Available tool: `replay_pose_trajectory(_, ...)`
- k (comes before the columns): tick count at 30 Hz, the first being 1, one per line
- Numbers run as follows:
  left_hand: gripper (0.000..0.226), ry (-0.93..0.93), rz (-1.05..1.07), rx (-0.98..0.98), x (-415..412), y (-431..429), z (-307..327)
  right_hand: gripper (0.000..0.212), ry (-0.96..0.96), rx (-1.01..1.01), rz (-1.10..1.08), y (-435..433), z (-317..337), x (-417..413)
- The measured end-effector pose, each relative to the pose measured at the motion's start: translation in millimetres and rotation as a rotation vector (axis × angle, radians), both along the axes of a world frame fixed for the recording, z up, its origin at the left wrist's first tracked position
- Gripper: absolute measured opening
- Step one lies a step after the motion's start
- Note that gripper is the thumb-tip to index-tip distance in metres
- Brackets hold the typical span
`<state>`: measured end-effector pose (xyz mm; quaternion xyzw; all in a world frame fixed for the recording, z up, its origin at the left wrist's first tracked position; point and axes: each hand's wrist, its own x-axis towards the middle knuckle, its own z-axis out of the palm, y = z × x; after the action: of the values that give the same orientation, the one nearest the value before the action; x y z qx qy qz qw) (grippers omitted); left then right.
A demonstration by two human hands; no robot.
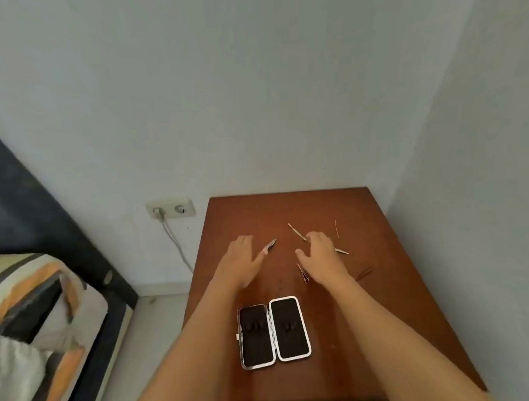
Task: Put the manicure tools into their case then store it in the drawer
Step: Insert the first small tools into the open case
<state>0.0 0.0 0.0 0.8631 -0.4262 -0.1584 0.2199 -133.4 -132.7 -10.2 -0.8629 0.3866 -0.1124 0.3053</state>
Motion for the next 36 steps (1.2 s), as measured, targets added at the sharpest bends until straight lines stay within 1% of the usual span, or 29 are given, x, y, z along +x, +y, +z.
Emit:
replay_pose_trajectory(3,0.060,-0.007,0.027,0.020,-5,16,-23,0.036,0.036,-0.048,0.044,8,-25,-5)
replay_pose_trajectory(7,0.058,0.026,0.054,0.009,-20,46,-43,0.016,0.081,-0.175,0.093,24,-47,-18)
replay_pose_trajectory(11,0.063,0.101,0.082,-0.009,-46,86,-50,0.017,0.117,-0.189,0.063,41,-40,-39)
replay_pose_trajectory(14,0.075,0.139,0.072,0.020,-65,113,-51,0.011,-0.004,-0.120,0.027,55,-23,-51)
replay_pose_trajectory(16,0.085,0.149,0.038,0.033,-76,126,-53,0.009,-0.071,-0.060,0.059,66,-12,-56)
replay_pose_trajectory(17,0.093,0.135,0.016,0.049,-83,131,-54,0.009,-0.094,-0.033,0.092,72,-9,-58)
replay_pose_trajectory(20,0.124,0.041,-0.016,0.097,-95,138,-60,0.015,-0.160,0.053,0.163,92,0,-59)
replay_pose_trajectory(22,0.133,-0.017,-0.009,0.094,-97,139,-65,0.015,-0.198,0.105,0.176,101,3,-55)
replay_pose_trajectory(26,0.127,-0.116,0.005,0.039,-97,139,-72,0.015,-0.243,0.147,0.187,109,-1,-34)
replay_pose_trajectory(29,0.123,-0.129,0.014,0.017,-93,132,-75,0.015,-0.224,0.142,0.192,108,-9,-12)
replay_pose_trajectory(32,0.112,-0.152,0.006,0.032,-85,125,-75,0.015,-0.177,0.130,0.219,104,-15,8)
replay_pose_trajectory(34,0.114,-0.168,0.004,0.025,-80,122,-78,0.017,-0.125,0.116,0.250,99,-17,18)
replay_pose_trajectory(36,0.117,-0.178,0.012,0.001,-77,120,-81,0.013,-0.049,0.087,0.313,91,-16,25)
